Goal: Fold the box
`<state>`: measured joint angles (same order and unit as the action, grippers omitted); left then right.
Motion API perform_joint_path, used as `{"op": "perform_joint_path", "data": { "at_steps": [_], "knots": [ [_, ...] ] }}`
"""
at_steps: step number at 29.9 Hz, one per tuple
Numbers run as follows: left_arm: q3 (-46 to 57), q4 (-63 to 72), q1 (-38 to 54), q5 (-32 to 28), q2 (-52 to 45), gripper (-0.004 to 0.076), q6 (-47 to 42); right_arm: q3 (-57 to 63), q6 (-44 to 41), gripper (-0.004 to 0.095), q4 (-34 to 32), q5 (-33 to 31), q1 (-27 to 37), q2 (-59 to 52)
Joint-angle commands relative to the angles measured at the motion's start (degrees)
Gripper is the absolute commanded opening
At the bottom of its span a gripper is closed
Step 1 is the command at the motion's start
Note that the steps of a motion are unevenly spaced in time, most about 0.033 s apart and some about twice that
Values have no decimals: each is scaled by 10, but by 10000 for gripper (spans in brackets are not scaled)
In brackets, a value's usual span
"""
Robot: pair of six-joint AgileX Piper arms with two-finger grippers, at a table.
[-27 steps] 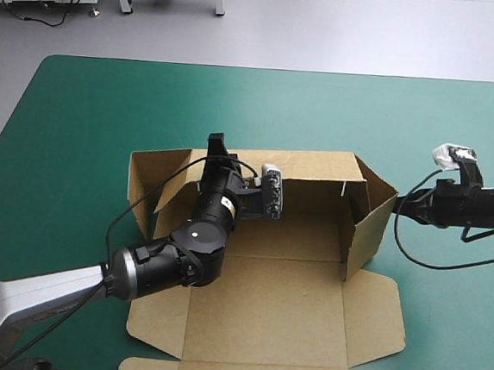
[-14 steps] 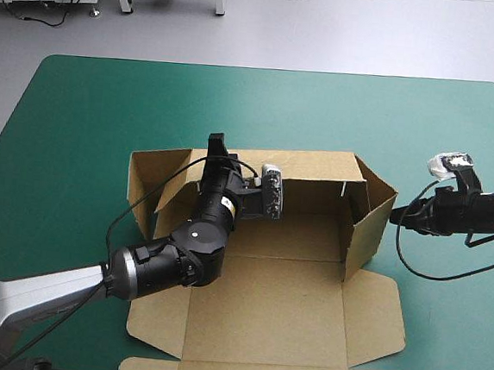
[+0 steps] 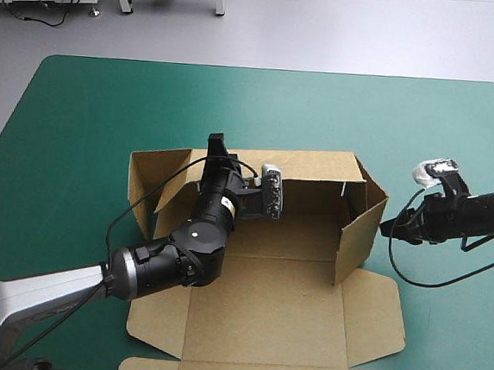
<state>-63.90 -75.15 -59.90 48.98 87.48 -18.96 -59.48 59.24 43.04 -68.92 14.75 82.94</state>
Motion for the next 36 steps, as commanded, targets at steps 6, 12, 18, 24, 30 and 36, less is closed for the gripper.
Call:
{"op": "perform_joint_path", "data": {
  "at_steps": [6,12,18,24,30,36],
  "knots": [
    [-12,-6,-4,14,-19,-6,-25,-12,-7,394,15,-29,-43,-21],
    [-12,-6,-4,14,-19,-6,-25,-12,-30,394,5,-29,-43,-21],
    [-12,-6,-4,14,-19,-6,-25,-12,-49,394,5,-29,-43,-21],
    [-12,-4,-4,14,-19,-6,-30,-12,-51,394,5,-29,-58,-21],
    [-12,-4,-4,14,-19,-6,-30,-12,-42,394,5,-29,-93,-21],
    [-12,-4,-4,14,-19,-6,-30,-12,-41,394,26,-29,-99,-21]
  ]
}}
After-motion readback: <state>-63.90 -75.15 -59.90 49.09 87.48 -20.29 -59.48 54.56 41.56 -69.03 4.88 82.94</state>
